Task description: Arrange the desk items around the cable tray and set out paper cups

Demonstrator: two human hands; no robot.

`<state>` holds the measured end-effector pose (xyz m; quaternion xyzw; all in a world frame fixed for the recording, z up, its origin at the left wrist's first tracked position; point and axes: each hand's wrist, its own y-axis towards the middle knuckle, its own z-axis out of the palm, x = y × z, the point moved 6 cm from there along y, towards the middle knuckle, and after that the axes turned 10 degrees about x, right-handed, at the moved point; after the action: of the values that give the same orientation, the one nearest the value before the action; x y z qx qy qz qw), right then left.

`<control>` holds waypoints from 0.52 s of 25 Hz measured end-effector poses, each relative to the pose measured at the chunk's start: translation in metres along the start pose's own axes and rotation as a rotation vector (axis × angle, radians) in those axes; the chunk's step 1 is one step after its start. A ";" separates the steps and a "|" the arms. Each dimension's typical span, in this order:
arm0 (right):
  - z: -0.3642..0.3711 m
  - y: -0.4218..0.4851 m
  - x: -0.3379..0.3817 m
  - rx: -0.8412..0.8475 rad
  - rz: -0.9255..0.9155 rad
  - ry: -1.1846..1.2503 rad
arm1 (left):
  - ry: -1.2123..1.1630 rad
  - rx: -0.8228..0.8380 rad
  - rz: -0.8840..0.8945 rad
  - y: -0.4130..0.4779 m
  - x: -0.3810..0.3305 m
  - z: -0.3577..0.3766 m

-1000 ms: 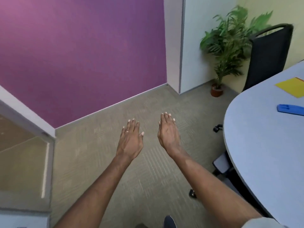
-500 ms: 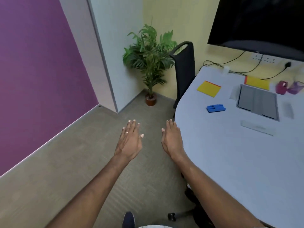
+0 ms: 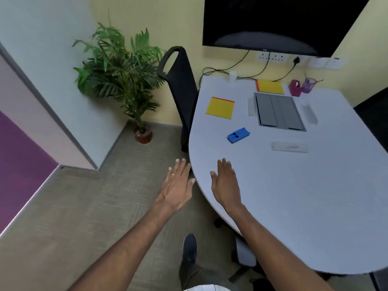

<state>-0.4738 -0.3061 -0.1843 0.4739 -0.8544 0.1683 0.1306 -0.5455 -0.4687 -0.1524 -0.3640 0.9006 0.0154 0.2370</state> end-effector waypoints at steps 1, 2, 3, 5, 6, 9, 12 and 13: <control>0.001 0.019 -0.006 0.003 0.033 0.014 | 0.000 0.032 0.016 0.024 0.002 0.002; 0.001 0.036 -0.009 0.007 0.058 0.010 | 0.004 0.054 0.023 0.045 0.003 0.001; 0.000 0.057 -0.012 0.005 0.077 0.012 | 0.008 0.068 0.035 0.068 0.005 -0.003; -0.005 0.093 -0.014 0.032 0.108 0.053 | 0.009 0.107 0.057 0.113 0.007 -0.011; -0.008 0.107 -0.013 0.026 0.112 0.039 | 0.021 0.103 0.063 0.131 0.008 -0.016; -0.023 0.152 -0.012 0.004 0.131 0.057 | 0.039 0.130 0.094 0.184 0.011 -0.030; -0.034 0.188 -0.005 -0.035 0.144 0.065 | 0.086 0.135 0.133 0.226 0.016 -0.042; -0.040 0.204 -0.004 -0.049 0.149 0.098 | 0.077 0.141 0.149 0.243 0.019 -0.048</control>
<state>-0.6438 -0.1860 -0.1831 0.3968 -0.8837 0.1796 0.1711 -0.7387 -0.3119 -0.1536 -0.2786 0.9326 -0.0445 0.2252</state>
